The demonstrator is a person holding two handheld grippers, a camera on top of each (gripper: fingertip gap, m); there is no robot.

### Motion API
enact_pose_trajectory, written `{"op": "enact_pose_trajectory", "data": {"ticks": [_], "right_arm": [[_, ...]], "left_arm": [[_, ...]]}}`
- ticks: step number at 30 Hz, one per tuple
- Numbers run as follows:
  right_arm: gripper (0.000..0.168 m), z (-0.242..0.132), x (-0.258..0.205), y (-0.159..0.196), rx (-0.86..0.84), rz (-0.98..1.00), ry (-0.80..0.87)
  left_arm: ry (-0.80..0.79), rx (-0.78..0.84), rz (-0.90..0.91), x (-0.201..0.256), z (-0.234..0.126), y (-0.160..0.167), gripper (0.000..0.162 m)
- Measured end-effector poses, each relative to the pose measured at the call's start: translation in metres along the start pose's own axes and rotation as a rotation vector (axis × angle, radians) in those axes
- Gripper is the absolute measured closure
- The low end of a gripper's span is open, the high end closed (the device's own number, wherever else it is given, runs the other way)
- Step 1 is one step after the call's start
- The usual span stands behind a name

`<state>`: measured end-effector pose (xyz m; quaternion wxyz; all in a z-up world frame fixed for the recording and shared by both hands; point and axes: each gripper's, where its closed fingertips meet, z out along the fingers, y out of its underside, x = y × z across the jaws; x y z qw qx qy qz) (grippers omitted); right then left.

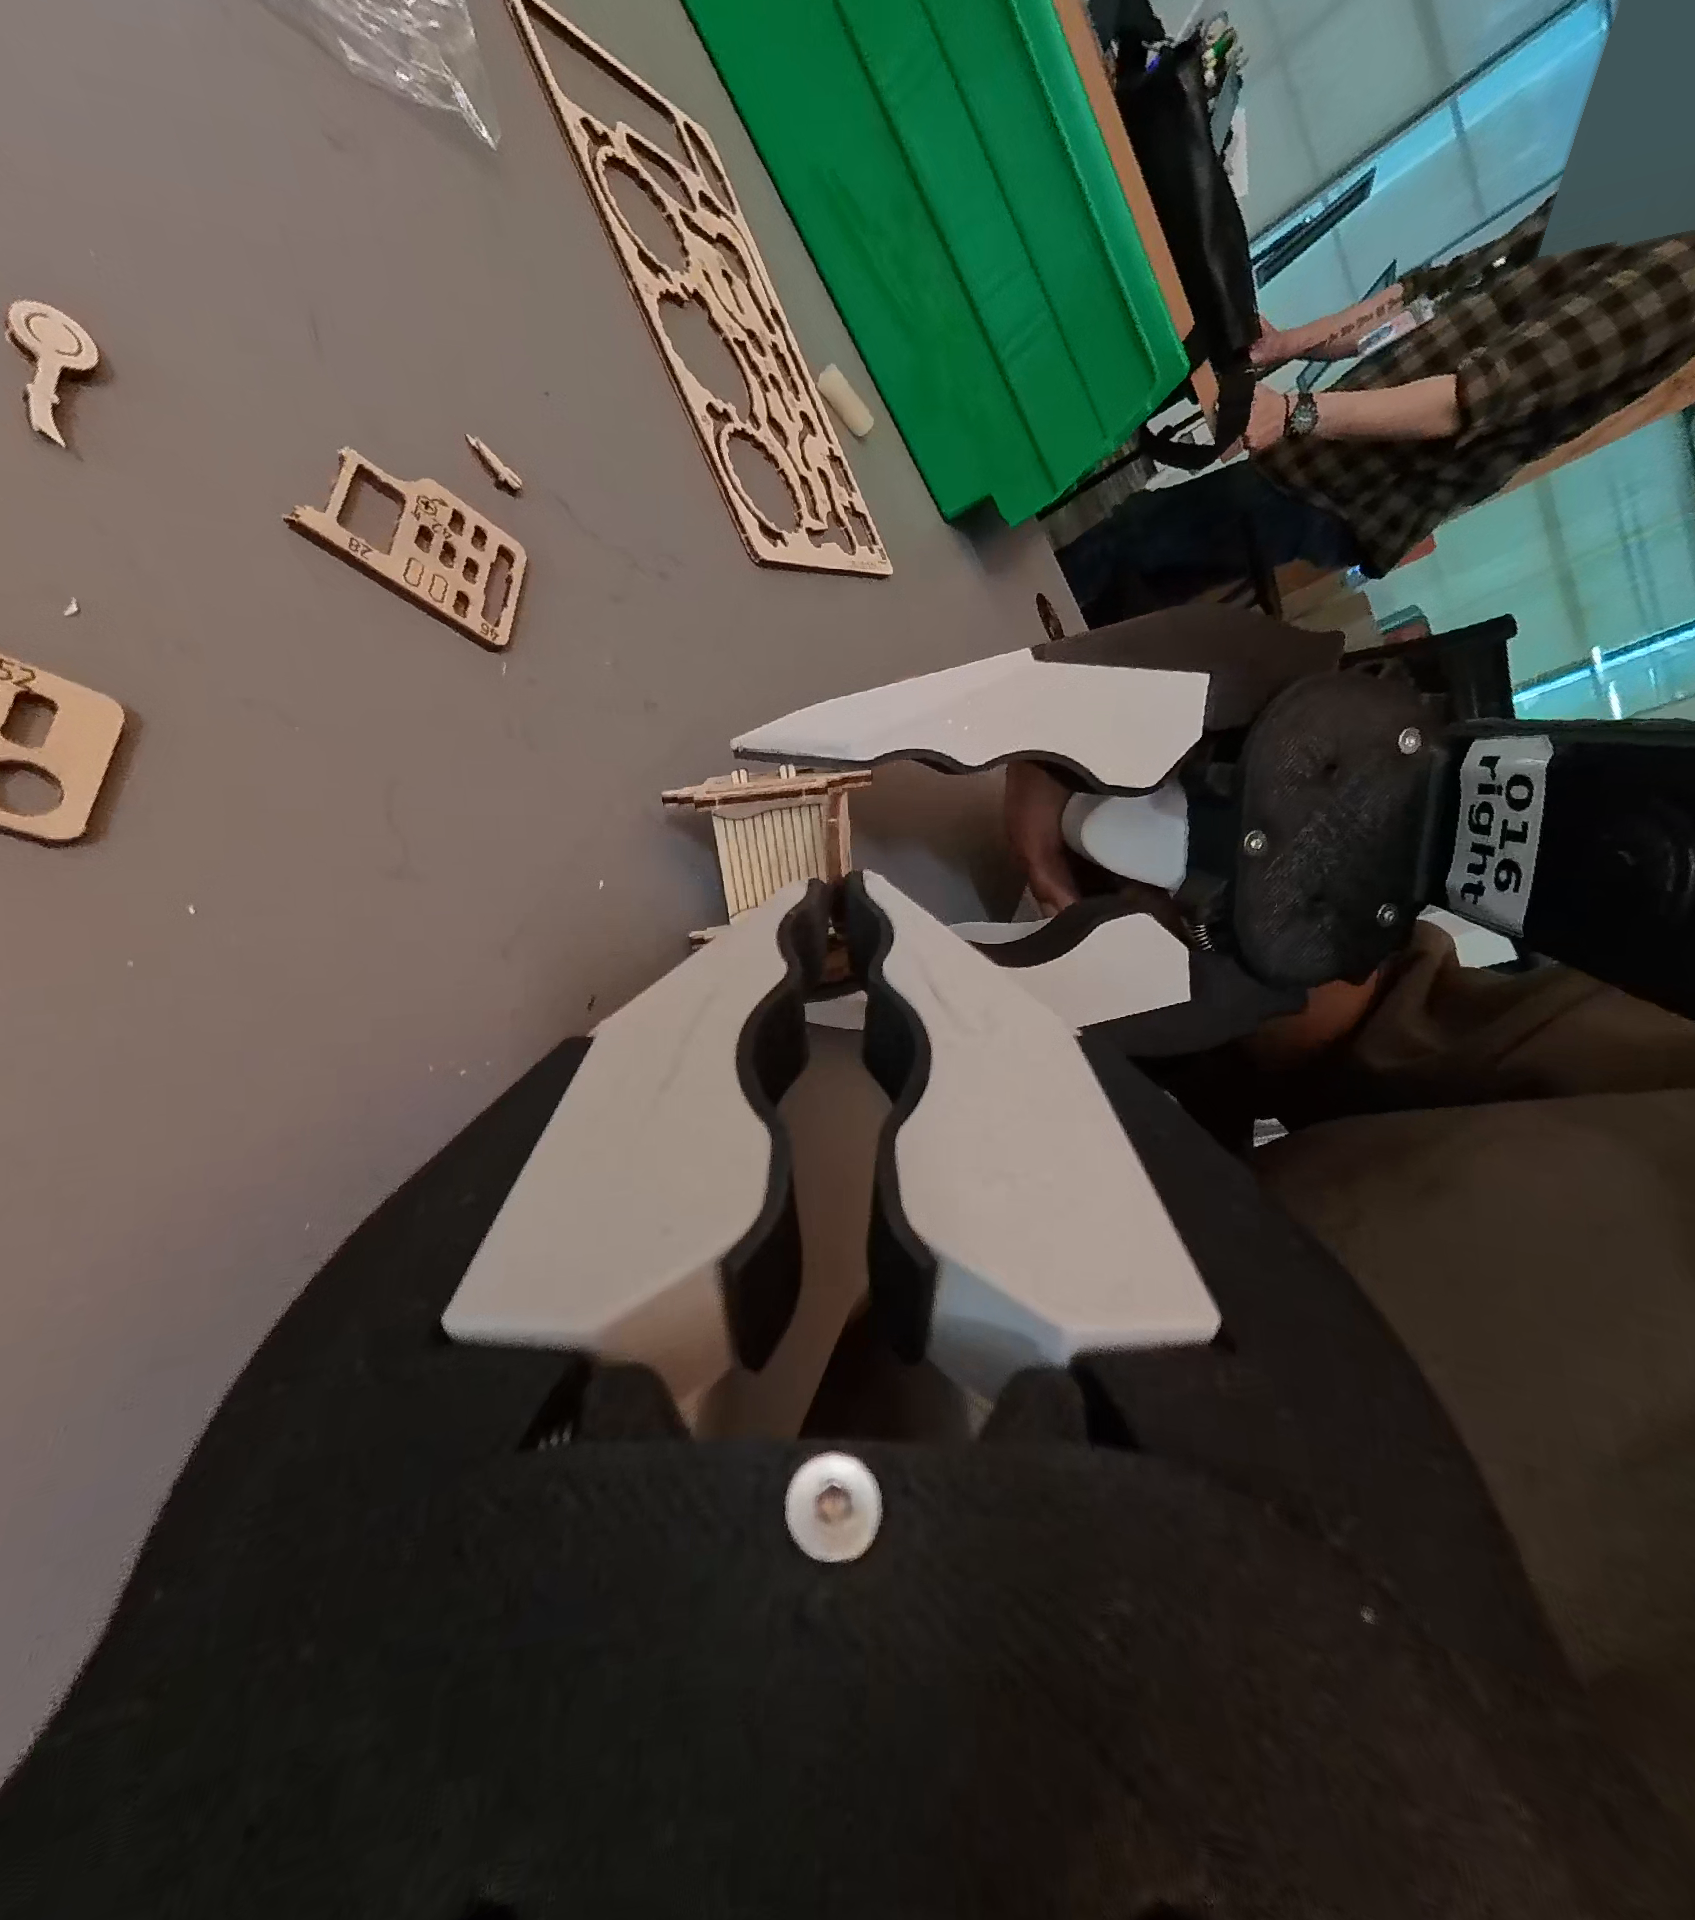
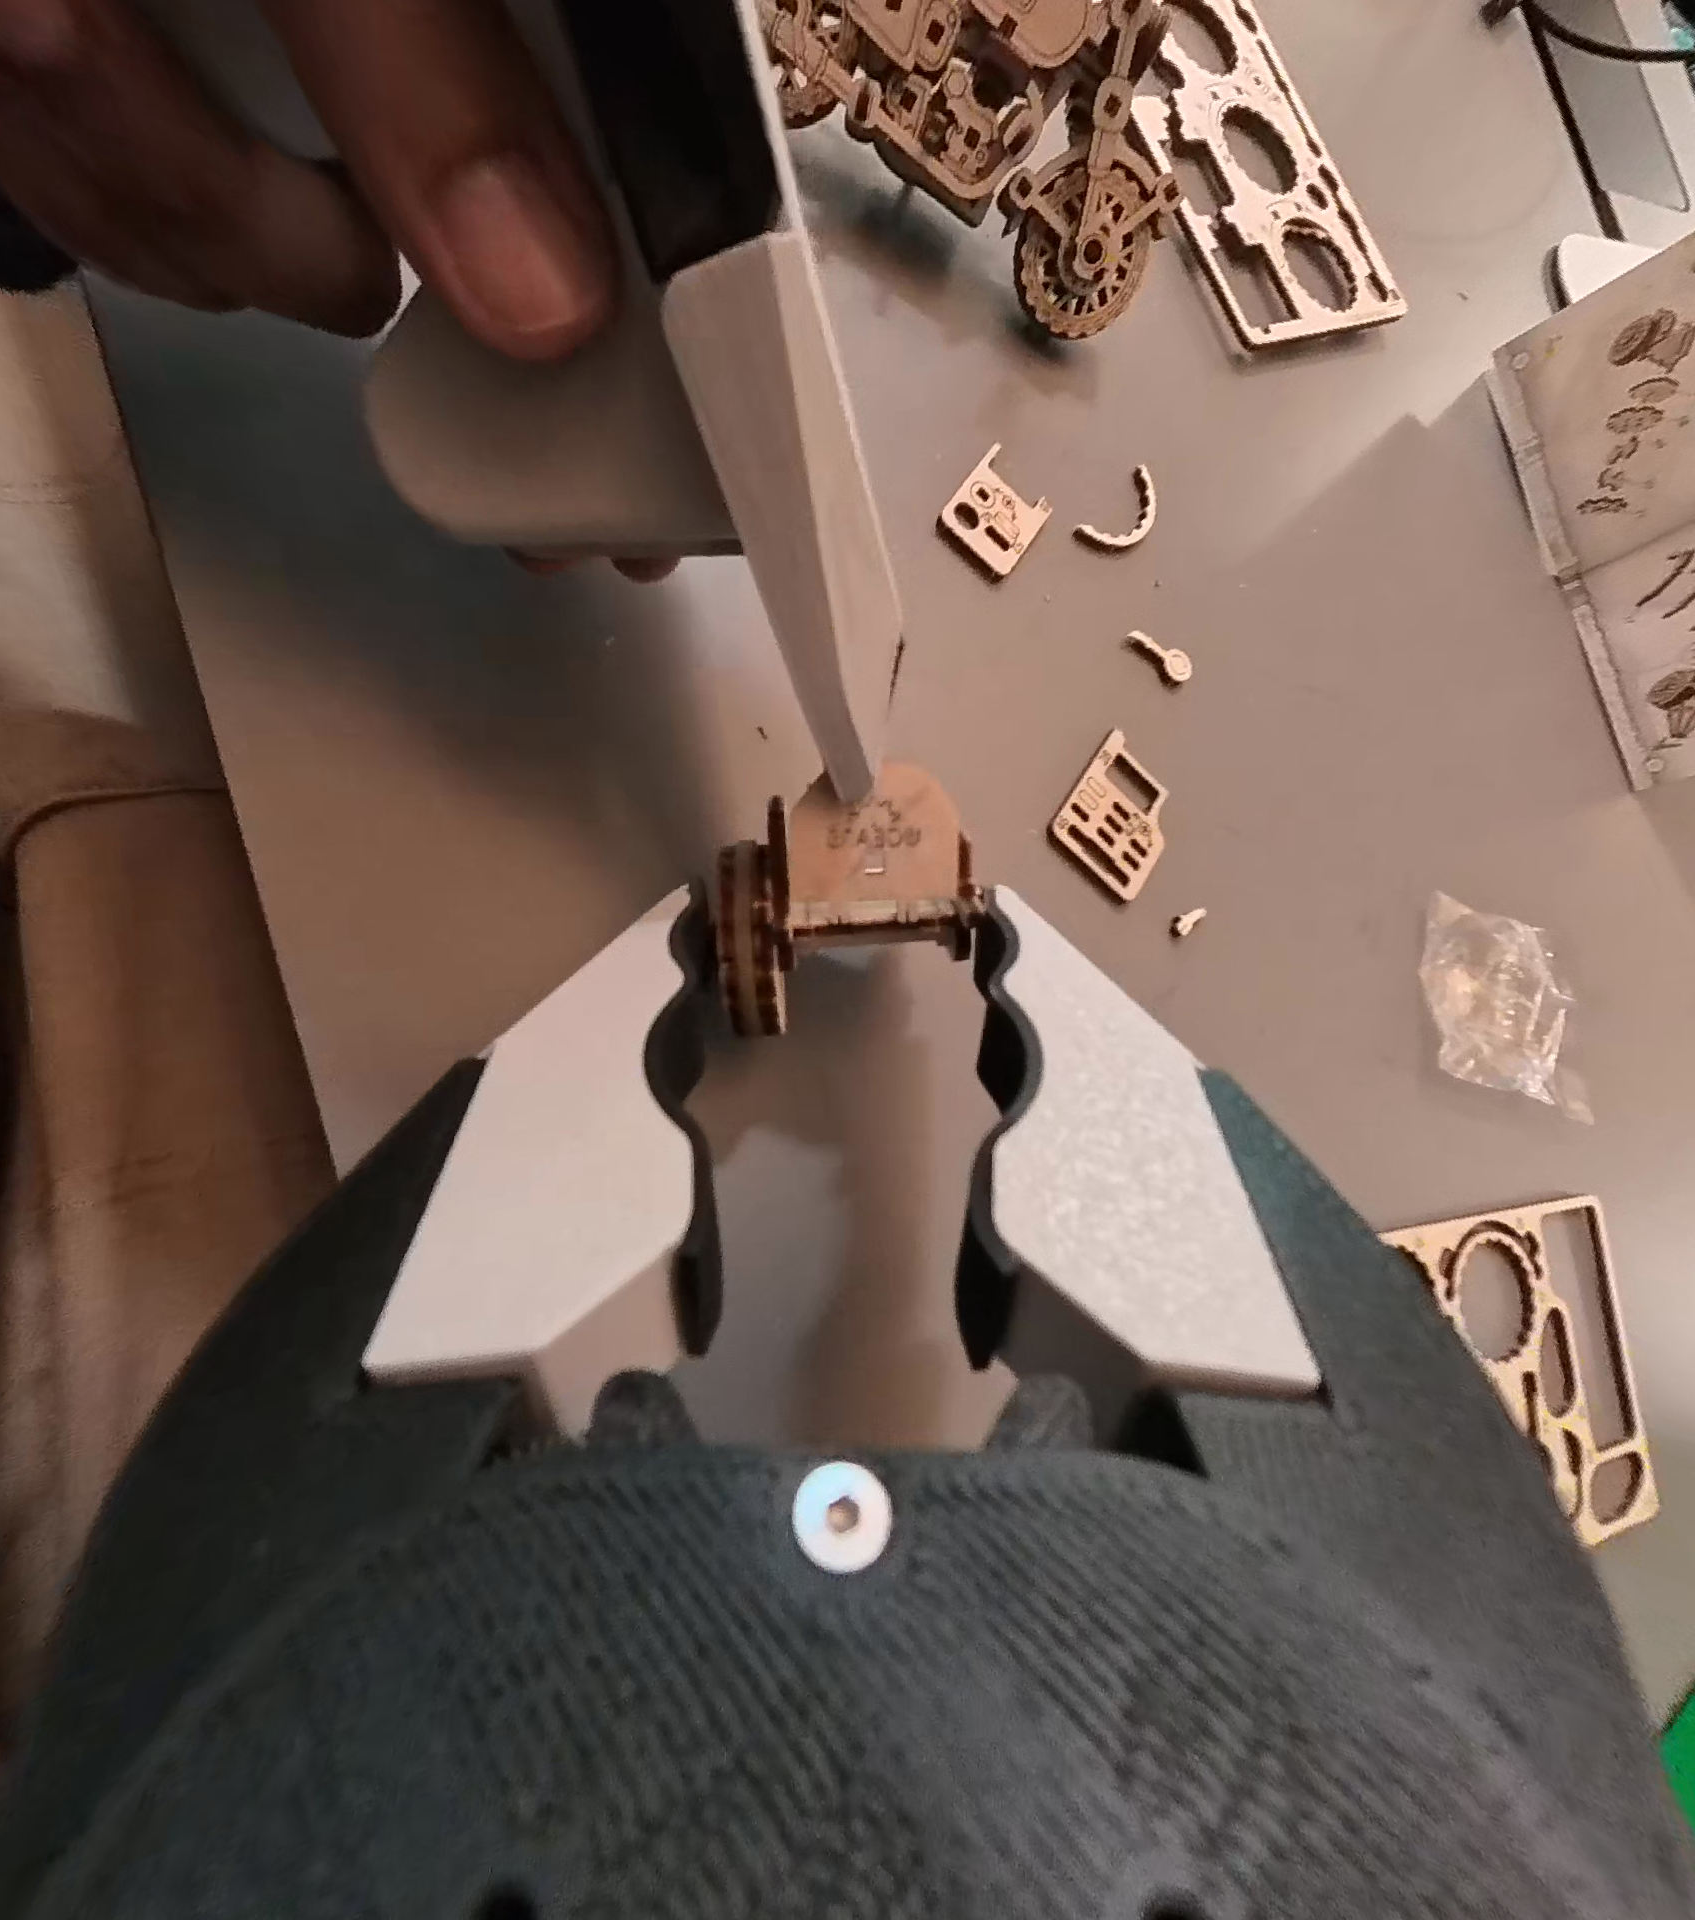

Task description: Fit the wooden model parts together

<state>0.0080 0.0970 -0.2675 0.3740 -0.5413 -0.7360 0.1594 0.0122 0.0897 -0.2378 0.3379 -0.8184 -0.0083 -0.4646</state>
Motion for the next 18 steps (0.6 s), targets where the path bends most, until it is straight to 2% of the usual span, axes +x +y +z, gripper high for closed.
{"op": "enact_pose_trajectory", "data": {"ticks": [18], "right_arm": [[0.118, 0.0001, 0.0011, 0.0006, 0.003, 0.008, 0.006]], "left_arm": [[-0.024, 0.039, 0.022, 0.0006, 0.0014, -0.0014, 0.162]]}}
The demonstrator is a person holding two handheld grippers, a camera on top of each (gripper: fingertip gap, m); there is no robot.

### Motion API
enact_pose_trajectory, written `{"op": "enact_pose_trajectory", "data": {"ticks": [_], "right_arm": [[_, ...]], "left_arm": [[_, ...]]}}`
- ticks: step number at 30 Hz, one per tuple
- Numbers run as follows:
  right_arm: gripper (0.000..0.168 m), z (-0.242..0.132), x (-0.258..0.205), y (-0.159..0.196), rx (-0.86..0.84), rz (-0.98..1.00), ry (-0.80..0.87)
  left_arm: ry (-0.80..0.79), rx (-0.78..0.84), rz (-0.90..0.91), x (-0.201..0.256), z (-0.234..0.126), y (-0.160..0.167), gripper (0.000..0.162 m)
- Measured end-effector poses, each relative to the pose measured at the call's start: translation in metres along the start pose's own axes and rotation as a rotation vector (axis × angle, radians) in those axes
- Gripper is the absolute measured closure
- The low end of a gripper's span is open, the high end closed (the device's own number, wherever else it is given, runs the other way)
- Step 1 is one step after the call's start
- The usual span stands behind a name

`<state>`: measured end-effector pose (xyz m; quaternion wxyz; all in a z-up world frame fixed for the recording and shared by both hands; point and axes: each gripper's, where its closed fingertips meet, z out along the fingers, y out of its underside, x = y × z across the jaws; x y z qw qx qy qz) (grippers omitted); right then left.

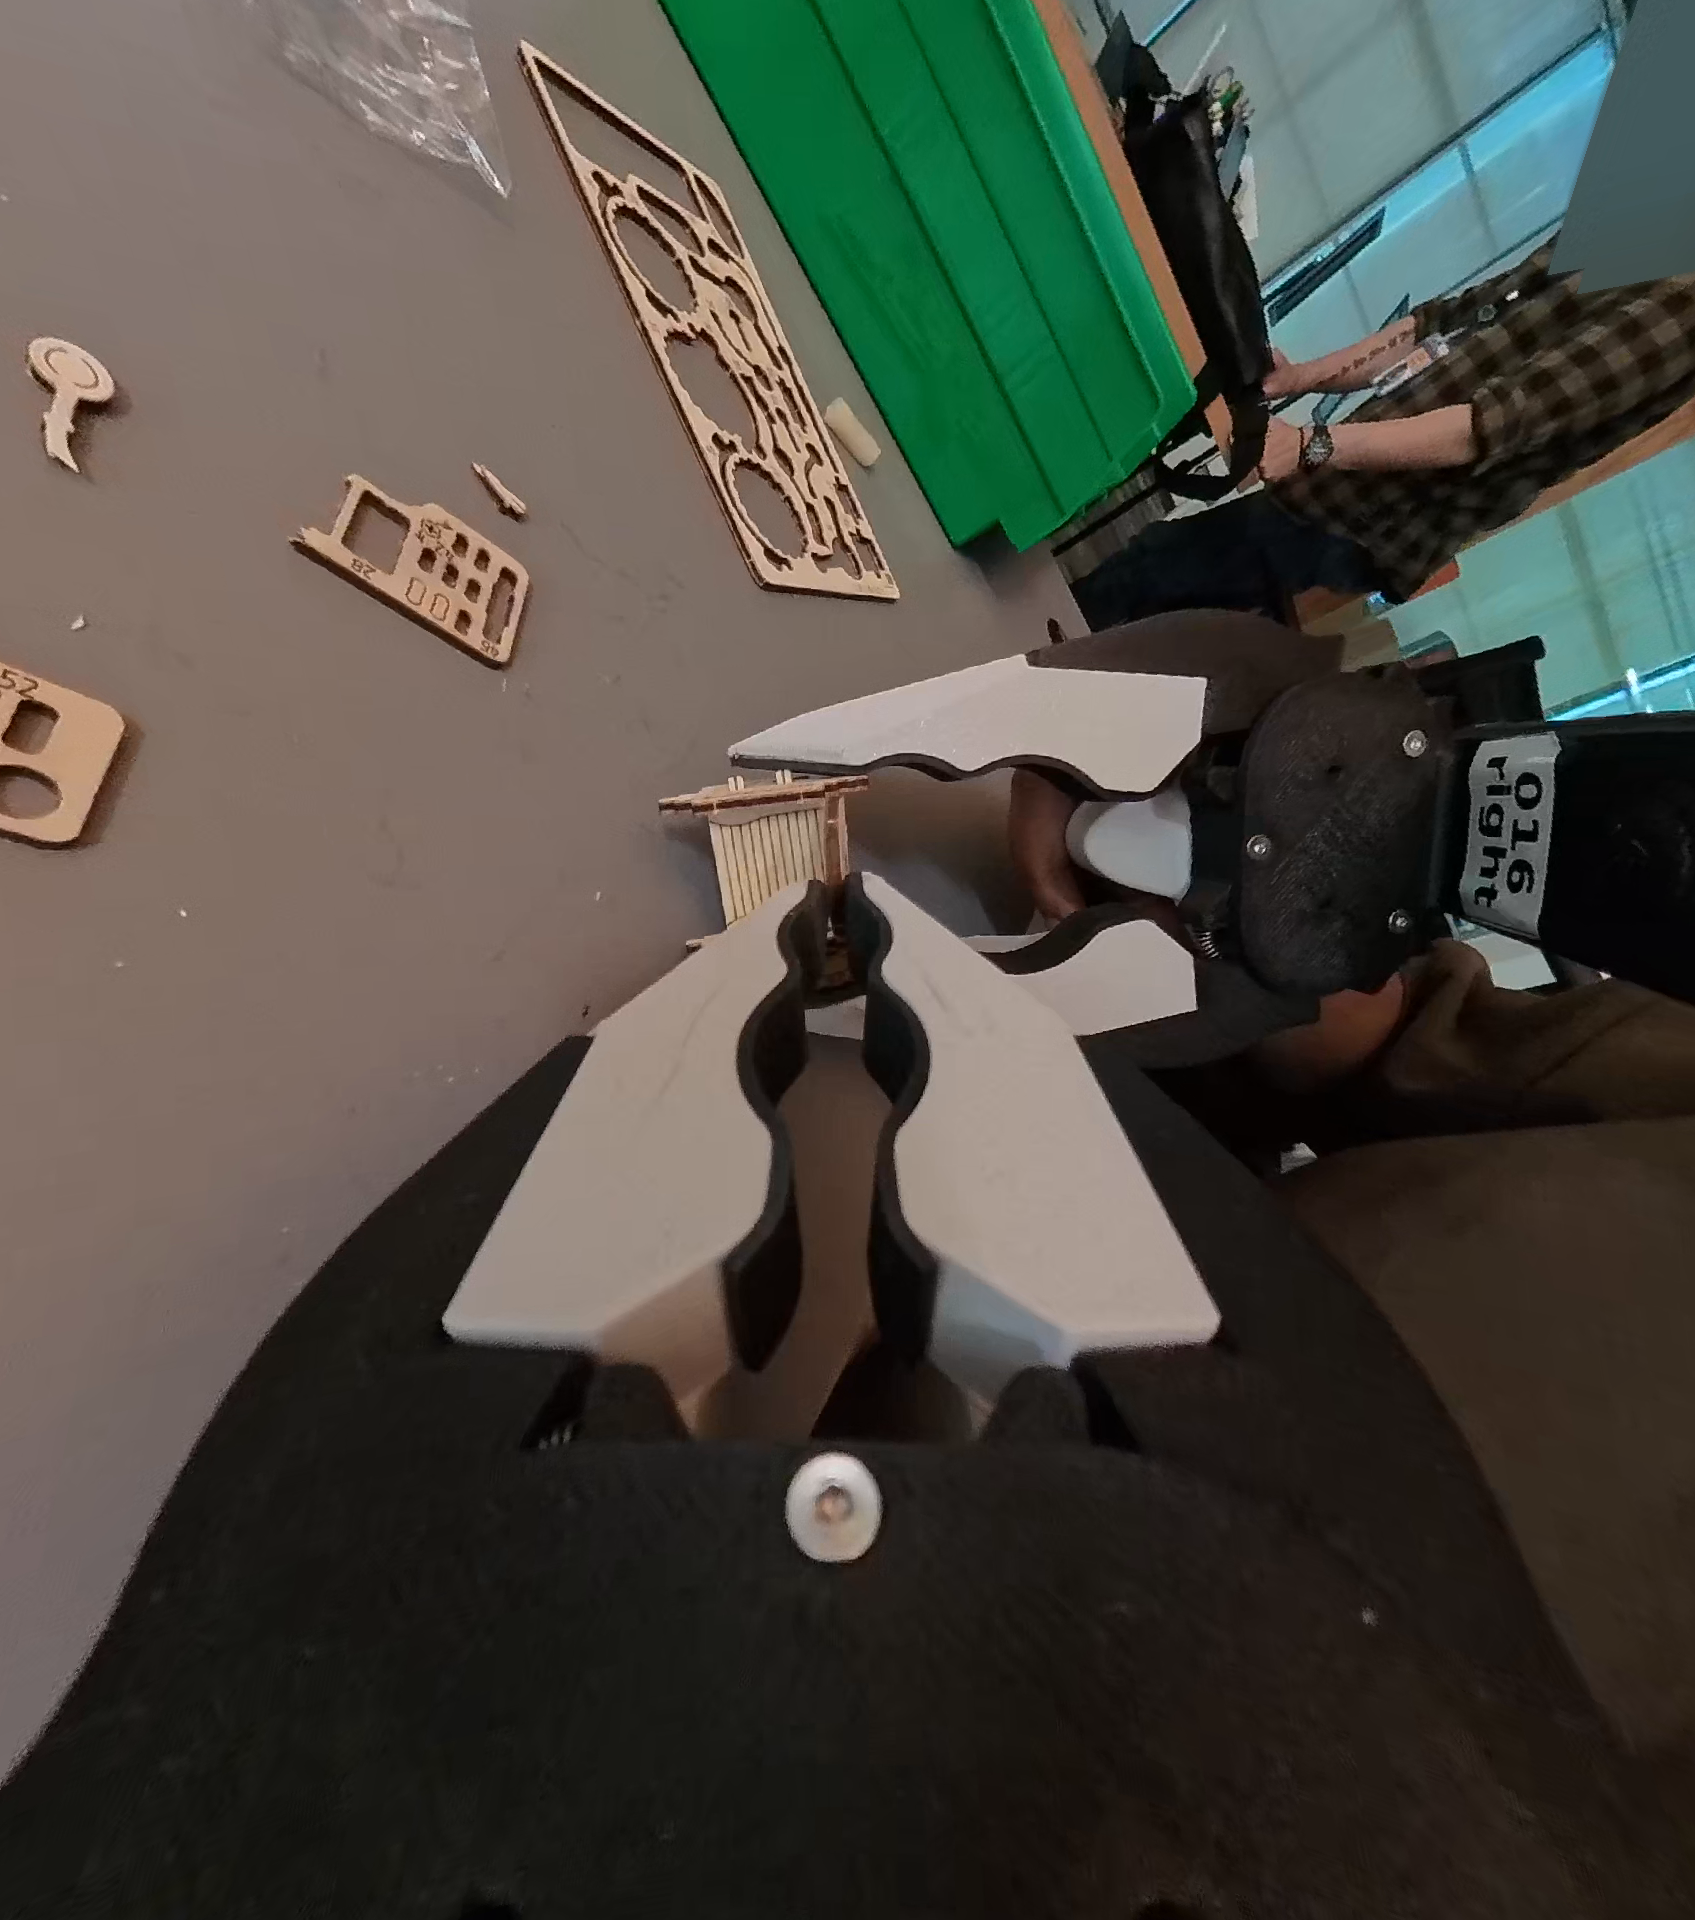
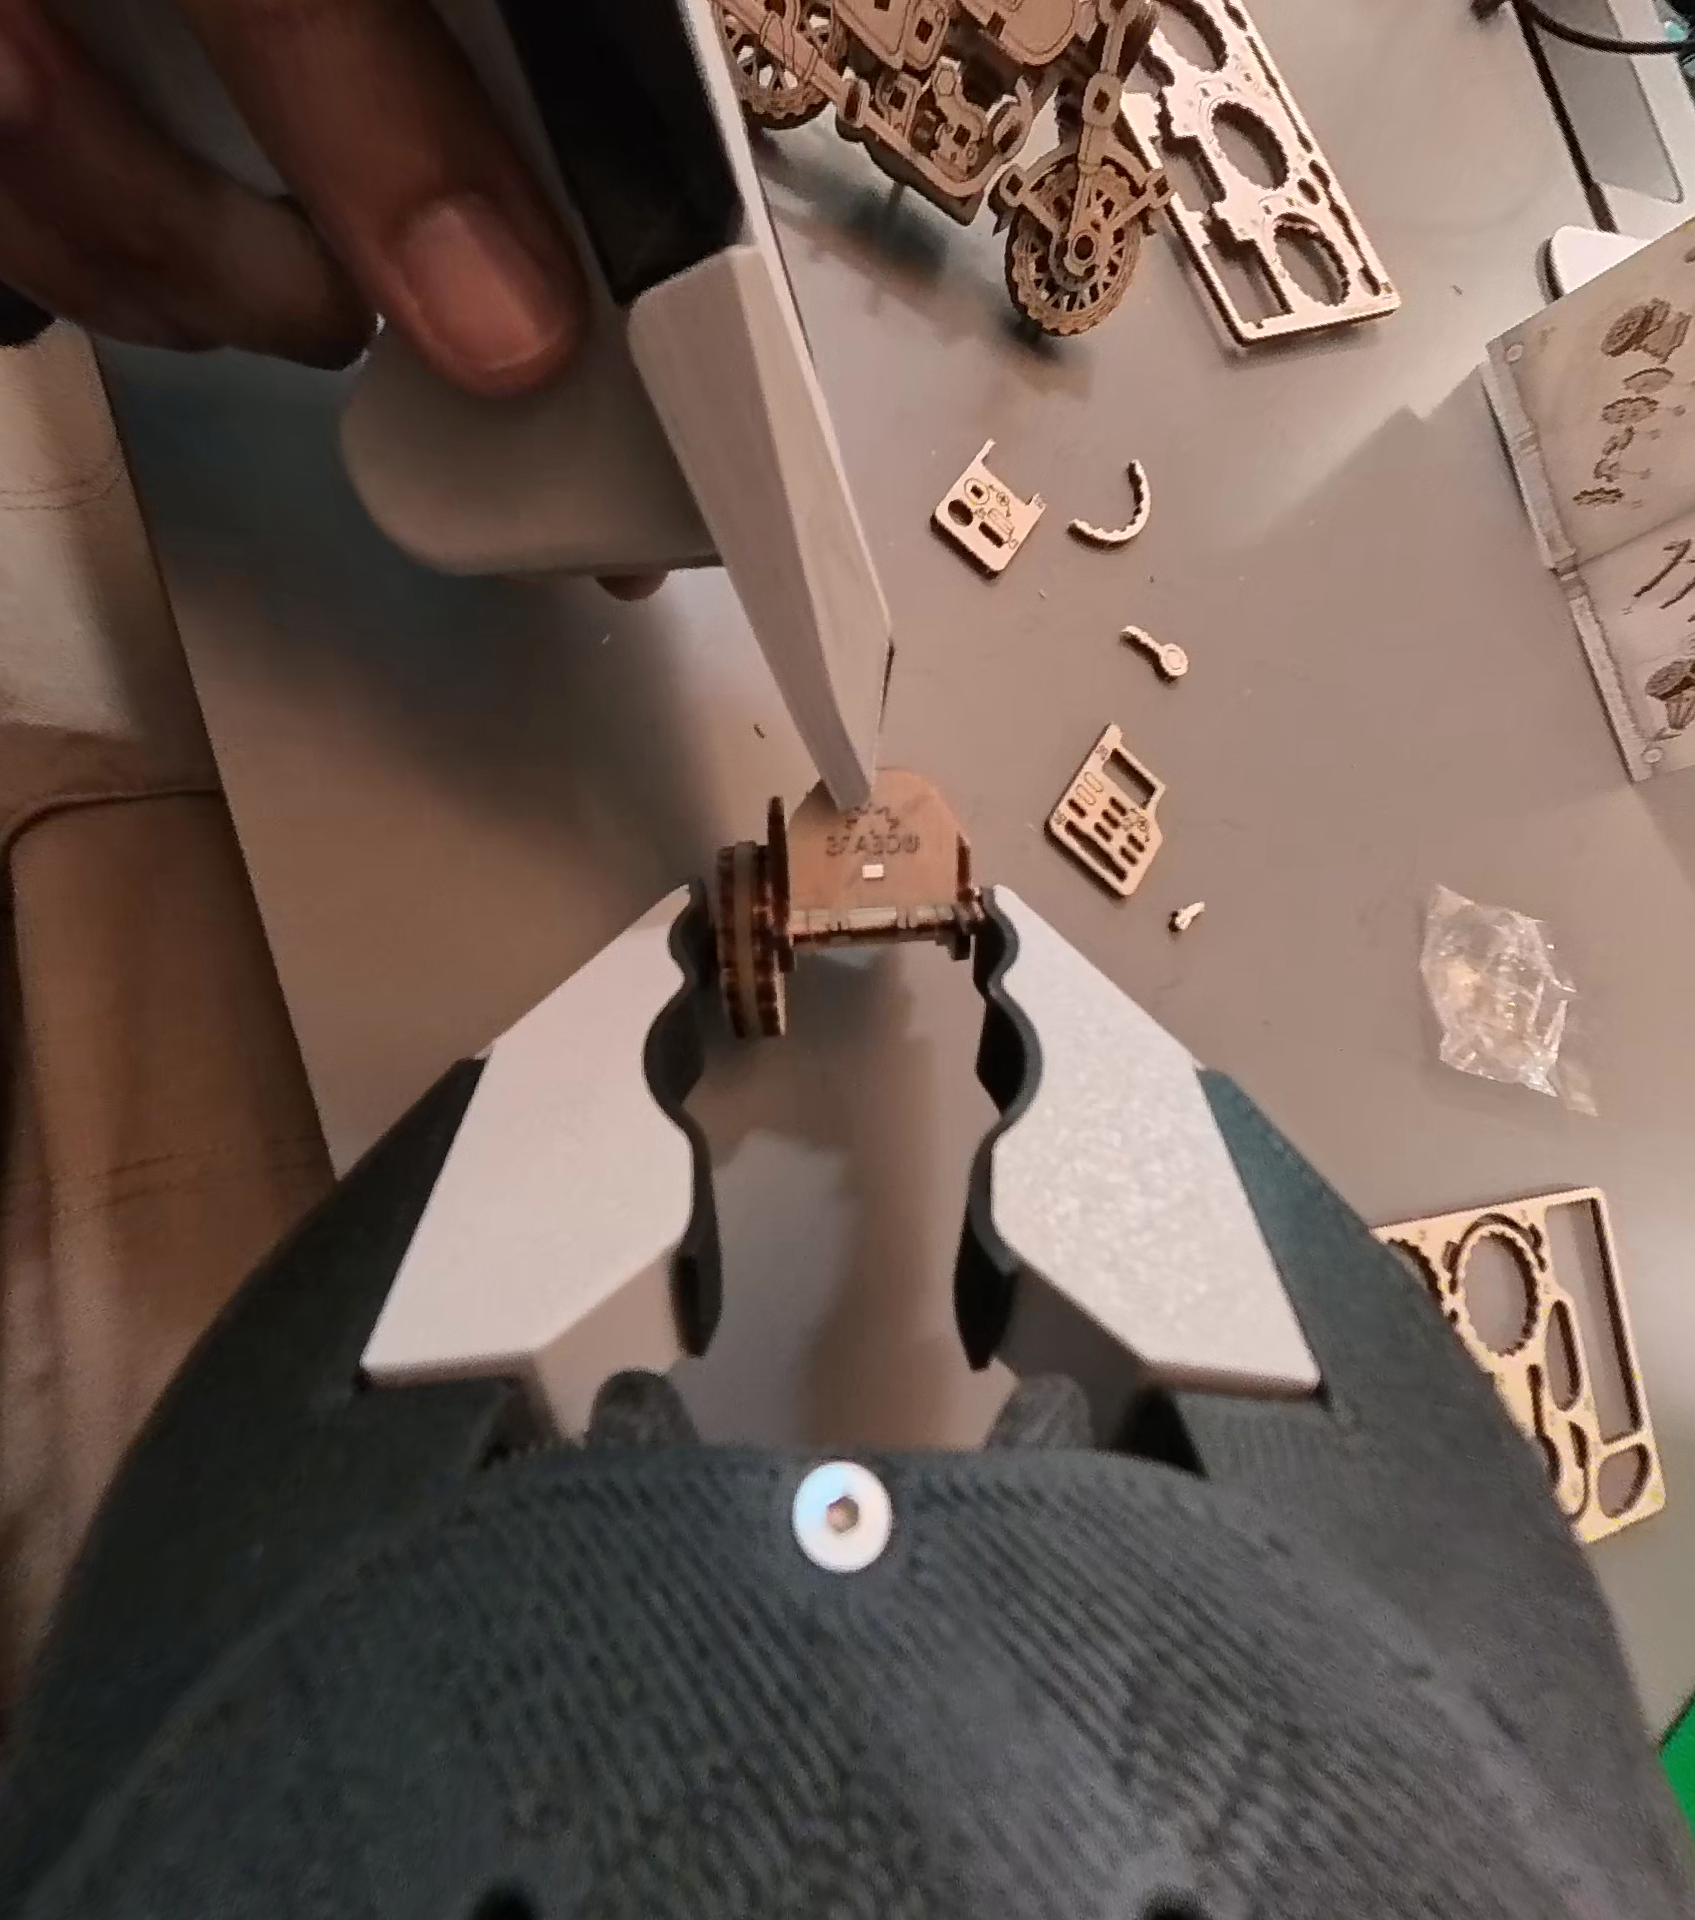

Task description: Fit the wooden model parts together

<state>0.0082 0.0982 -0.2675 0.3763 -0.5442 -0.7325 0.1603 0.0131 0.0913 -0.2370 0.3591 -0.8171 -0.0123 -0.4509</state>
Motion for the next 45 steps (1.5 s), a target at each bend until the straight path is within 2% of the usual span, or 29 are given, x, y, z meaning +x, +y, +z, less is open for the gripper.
{"op": "enact_pose_trajectory", "data": {"ticks": [3, 5, 9, 11, 13, 15, 19, 21, 26, 29, 33, 36, 45], "right_arm": [[0.118, 0.000, 0.002, -0.001, 0.001, -0.017, 0.017], [0.118, -0.002, 0.002, -0.005, 0.023, -0.012, 0.016], [0.118, -0.003, 0.004, -0.006, 0.034, -0.002, 0.021], [0.118, -0.004, 0.007, -0.005, 0.037, -0.002, 0.033], [0.118, -0.007, 0.012, -0.008, 0.067, 0.012, 0.045], [0.118, -0.013, 0.015, -0.015, 0.135, 0.045, 0.026], [0.118, -0.033, 0.020, -0.034, 0.327, 0.208, -0.092], [0.118, -0.046, 0.023, -0.044, 0.432, 0.348, -0.204], [0.118, -0.072, 0.021, -0.058, 0.615, 0.569, -0.494], [0.118, -0.078, 0.014, -0.067, 0.667, 0.620, -0.596], [0.118, -0.082, 0.004, -0.076, 0.692, 0.634, -0.661], [0.118, -0.082, 0.000, -0.077, 0.699, 0.624, -0.660], [0.118, -0.096, -0.003, -0.086, 0.776, 0.633, -0.749]], "left_arm": [[-0.010, 0.003, 0.003, 0.000, 0.000, -0.001, 0.162], [-0.018, -0.006, 0.007, 0.000, 0.000, -0.001, 0.151], [-0.011, -0.010, 0.012, 0.003, 0.001, 0.000, 0.139], [-0.007, 0.007, 0.016, 0.004, -0.001, -0.004, 0.128], [0.035, 0.080, 0.003, 0.009, -0.007, -0.017, 0.108], [0.098, 0.149, -0.024, 0.013, -0.015, -0.029, 0.098], [0.317, 0.257, -0.082, 0.030, -0.031, -0.044, 0.099], [0.420, 0.331, -0.026, 0.043, -0.043, -0.049, 0.095], [0.323, 0.337, 0.324, 0.054, -0.045, -0.040, 0.085], [0.268, 0.322, 0.435, 0.061, -0.036, -0.028, 0.082], [0.283, 0.300, 0.462, 0.071, -0.028, -0.018, 0.084], [0.314, 0.323, 0.438, 0.075, -0.031, -0.020, 0.093], [0.411, 0.305, 0.433, 0.086, -0.035, -0.013, 0.096]]}}
